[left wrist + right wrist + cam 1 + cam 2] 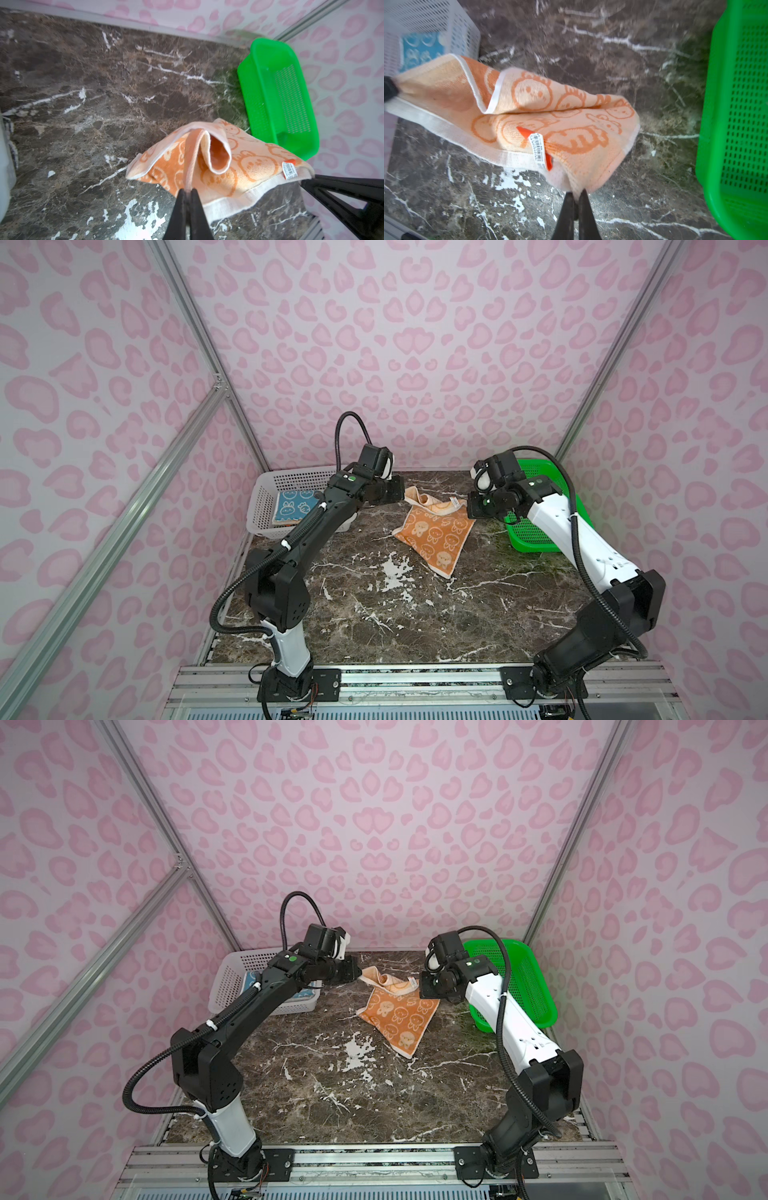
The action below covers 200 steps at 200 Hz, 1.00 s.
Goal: Fold and stack the towels
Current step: 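Lift the orange towel high with both grippers to spread it open, then lay the spread orange towel flat on the table with both grippers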
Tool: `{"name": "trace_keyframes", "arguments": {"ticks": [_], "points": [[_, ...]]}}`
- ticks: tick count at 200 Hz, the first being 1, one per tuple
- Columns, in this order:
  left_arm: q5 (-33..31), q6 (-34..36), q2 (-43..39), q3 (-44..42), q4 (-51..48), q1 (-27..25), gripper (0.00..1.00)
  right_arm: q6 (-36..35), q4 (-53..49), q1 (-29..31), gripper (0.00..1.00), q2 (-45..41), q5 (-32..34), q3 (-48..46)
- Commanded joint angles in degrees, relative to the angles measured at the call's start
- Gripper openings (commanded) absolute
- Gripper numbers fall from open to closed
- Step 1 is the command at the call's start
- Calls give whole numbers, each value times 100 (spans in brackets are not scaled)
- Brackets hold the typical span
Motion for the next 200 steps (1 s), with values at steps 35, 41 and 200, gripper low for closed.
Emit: {"name": "trace_keyframes", "arguments": {"ticks": [35, 41, 200], "points": [[9, -320, -115, 1421, -522, 363, 3, 13, -387, -138, 0, 368, -40, 2038], [-40, -290, -134, 1539, -586, 394, 3, -19, -476, -137, 0, 420, -83, 2288], [-243, -1022, -3229, 768, -1136, 206, 2, -290, 0, 223, 0, -1784, -1314, 2080]]}}
